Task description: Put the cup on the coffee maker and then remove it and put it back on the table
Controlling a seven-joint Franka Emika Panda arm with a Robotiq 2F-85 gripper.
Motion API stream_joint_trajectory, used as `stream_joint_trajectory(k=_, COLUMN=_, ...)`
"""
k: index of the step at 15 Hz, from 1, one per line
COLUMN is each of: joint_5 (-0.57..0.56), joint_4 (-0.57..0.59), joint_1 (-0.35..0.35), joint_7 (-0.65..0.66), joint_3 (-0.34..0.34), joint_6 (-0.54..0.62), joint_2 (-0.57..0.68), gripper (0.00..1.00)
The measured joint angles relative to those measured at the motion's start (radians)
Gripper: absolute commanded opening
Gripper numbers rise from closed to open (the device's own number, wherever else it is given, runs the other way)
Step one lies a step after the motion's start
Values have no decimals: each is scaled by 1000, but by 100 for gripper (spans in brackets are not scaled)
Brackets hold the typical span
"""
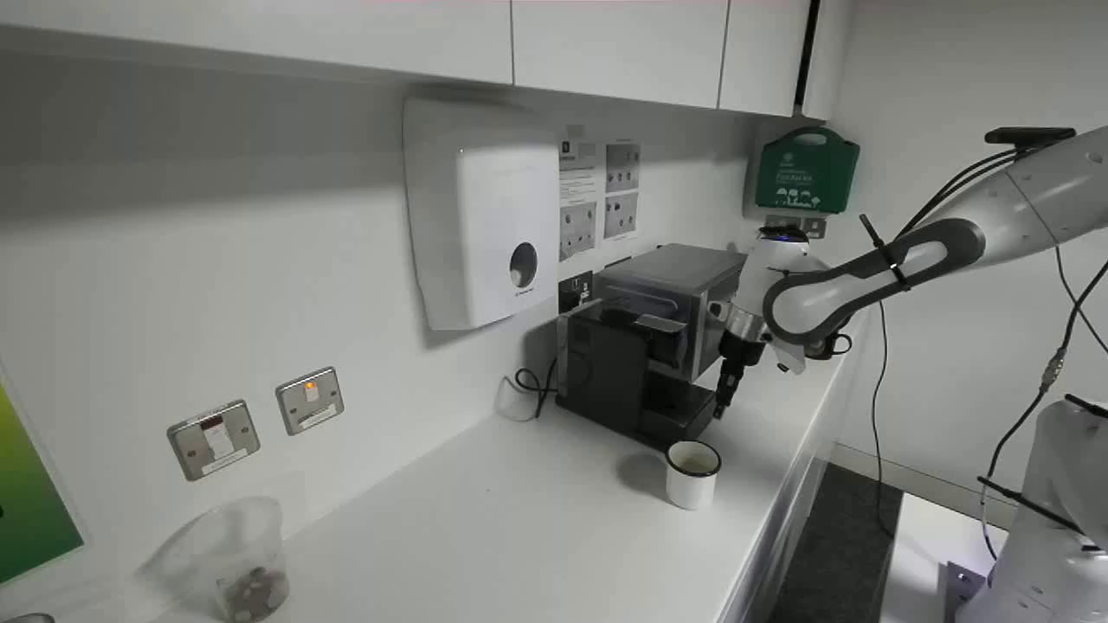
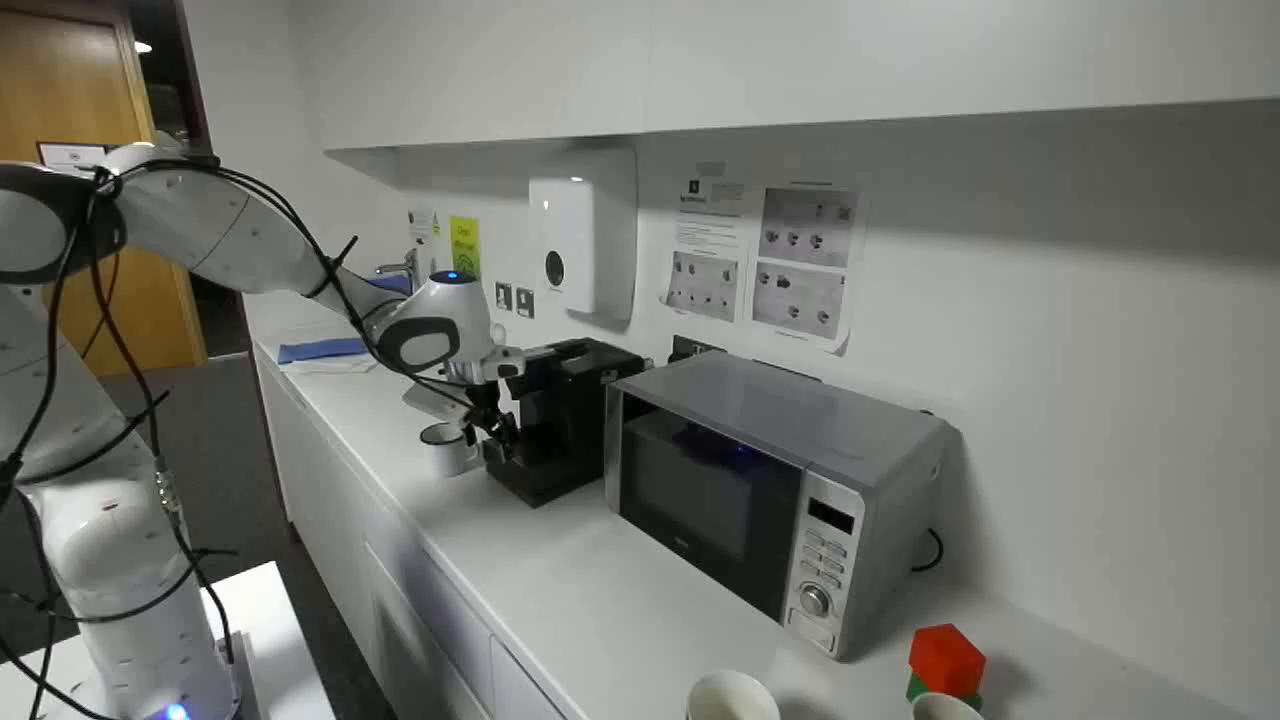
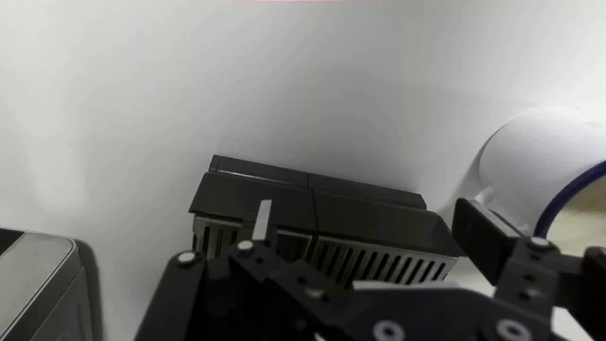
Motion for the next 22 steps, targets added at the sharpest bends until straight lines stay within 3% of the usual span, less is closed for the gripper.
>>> stream_joint_trajectory(k=5, joint_5=1, joint_4=0, joint_1=-3, joint_7=26, joint_3=17, joint_6=-6, joint_2=-1, gripper=100)
stream_joint_trajectory(k=15, joint_5=70, joint_4=0, joint_1=3, joint_7=277, joint_3=134, joint_6=-128, joint_2=-65, gripper=100)
stream_joint_trajectory(k=22, joint_5=74, joint_4=0, joint_1=9, joint_7=364, joint_3=168, joint_6=-136, joint_2=-91, gripper=100)
